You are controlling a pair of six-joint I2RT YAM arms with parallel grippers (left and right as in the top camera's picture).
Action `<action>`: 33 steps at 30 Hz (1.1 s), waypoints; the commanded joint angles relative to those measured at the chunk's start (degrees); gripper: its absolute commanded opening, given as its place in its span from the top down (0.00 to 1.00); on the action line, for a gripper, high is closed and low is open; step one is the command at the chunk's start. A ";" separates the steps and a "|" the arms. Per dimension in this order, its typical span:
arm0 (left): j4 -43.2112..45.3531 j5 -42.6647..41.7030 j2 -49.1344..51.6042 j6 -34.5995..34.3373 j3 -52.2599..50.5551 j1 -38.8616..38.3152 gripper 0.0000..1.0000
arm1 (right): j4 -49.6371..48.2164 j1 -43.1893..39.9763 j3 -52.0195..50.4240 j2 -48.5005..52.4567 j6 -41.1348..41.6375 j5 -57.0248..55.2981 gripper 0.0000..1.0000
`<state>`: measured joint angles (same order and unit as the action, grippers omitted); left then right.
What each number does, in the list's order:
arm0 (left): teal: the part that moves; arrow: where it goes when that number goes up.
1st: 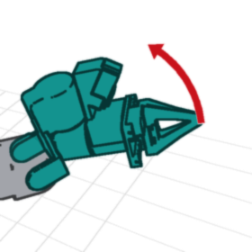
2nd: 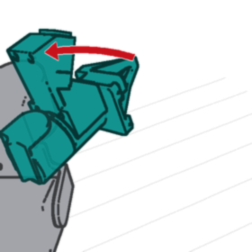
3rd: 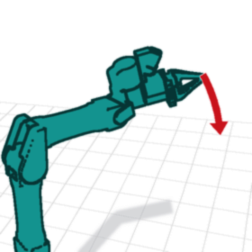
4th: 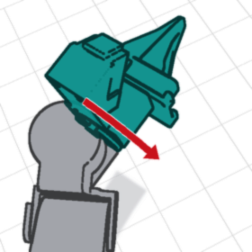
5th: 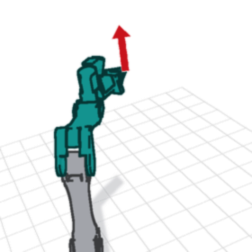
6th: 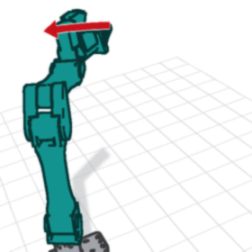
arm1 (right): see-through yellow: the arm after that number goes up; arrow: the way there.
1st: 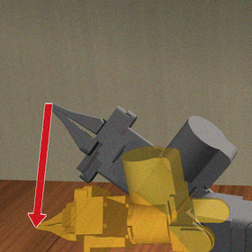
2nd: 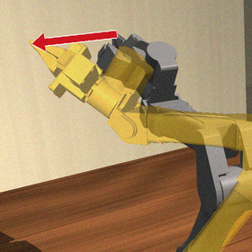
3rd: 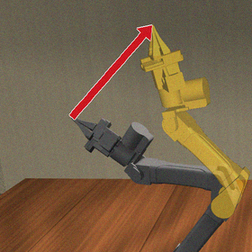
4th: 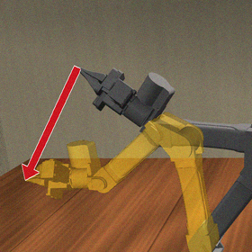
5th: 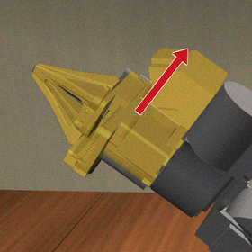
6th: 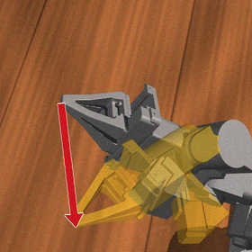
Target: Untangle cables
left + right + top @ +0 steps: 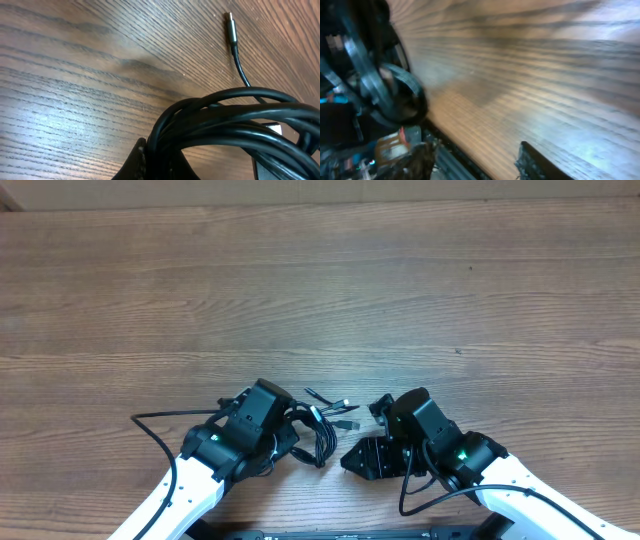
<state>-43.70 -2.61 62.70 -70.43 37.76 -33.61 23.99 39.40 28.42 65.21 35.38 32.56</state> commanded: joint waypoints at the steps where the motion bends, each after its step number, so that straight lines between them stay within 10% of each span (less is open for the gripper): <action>1: 0.20 2.03 -0.07 -1.79 1.27 0.22 0.96 | -2.08 0.13 0.15 -0.26 0.26 7.23 0.44; 10: 0.24 -0.42 -0.07 -6.91 1.27 0.20 0.95 | -11.74 0.13 0.15 -0.26 0.39 -1.36 0.23; 21: 0.42 -6.01 -0.07 -15.65 1.27 0.20 0.96 | -15.54 3.78 0.15 -0.26 -2.84 -15.23 0.21; 28: 0.28 -5.99 0.57 -22.49 1.27 0.20 0.95 | -15.74 14.36 0.15 -0.24 -2.82 -27.10 0.23; 33: 0.15 -8.79 2.23 -24.28 1.27 0.20 0.96 | -13.79 17.88 0.15 -0.24 -2.38 -40.65 0.46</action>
<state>-43.70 -8.78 63.94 -91.70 37.76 -33.61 10.28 56.58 28.42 65.21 32.82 3.01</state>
